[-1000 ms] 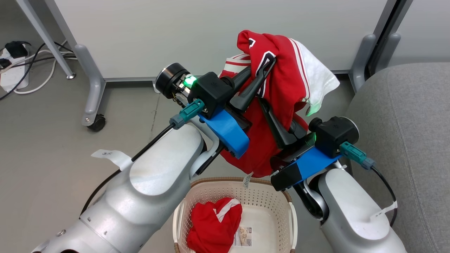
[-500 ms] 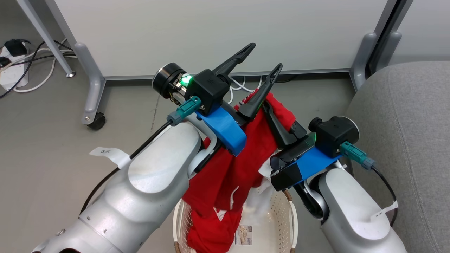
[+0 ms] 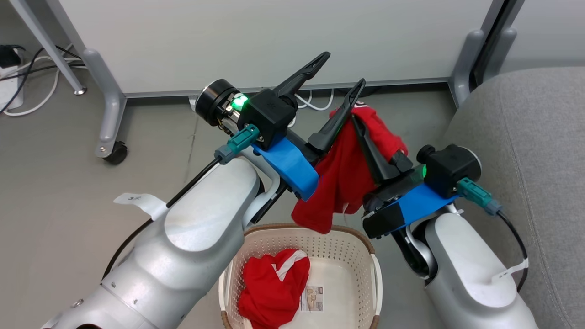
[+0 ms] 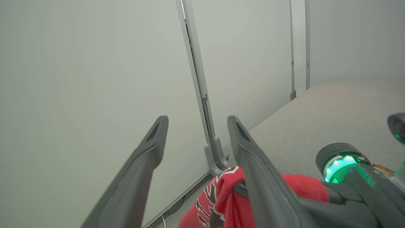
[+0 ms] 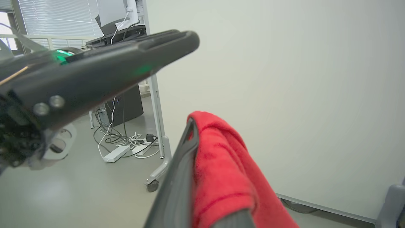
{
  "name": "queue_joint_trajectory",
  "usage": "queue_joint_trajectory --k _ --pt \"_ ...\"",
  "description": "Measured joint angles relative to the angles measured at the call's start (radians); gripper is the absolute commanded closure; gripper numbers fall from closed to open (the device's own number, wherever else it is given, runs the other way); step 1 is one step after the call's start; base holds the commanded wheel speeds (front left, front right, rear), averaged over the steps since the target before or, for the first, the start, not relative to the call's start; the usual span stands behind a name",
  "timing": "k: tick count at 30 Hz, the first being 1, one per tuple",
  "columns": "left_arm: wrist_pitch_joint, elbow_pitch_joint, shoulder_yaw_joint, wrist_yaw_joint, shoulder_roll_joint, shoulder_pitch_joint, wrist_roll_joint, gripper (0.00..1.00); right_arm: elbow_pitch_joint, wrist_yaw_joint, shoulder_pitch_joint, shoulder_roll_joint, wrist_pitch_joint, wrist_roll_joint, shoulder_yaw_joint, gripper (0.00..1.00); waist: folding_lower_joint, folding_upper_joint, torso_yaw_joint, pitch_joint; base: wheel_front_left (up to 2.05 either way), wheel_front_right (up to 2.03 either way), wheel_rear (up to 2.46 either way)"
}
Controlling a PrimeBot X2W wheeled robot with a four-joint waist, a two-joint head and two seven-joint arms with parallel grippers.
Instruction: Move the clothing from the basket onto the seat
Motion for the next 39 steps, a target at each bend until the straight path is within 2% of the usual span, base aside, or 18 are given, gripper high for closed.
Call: queue_joint_trajectory --k 14,26,39 --pt "0.0 -0.026 0.009 0.0 0.022 0.02 0.041 0.0 -0.046 0.0 0.0 0.0 0.0 -0.063 -0.122 1.0 0.0 0.0 -0.107 0.075 0.0 0.0 0.0" --pt "0.0 -0.05 -0.017 0.0 0.046 0.061 0.06 0.0 -0.112 0.0 0.043 -0.002 0.0 -0.096 -0.226 1.0 0.0 0.0 -0.276 0.11 0.0 0.0 0.0" --pt "0.0 -0.06 -0.074 0.0 0.053 0.09 0.062 0.0 -0.216 0.0 0.193 -0.002 0.0 -0.127 -0.35 1.0 0.0 0.0 -0.454 0.122 0.0 0.0 0.0"
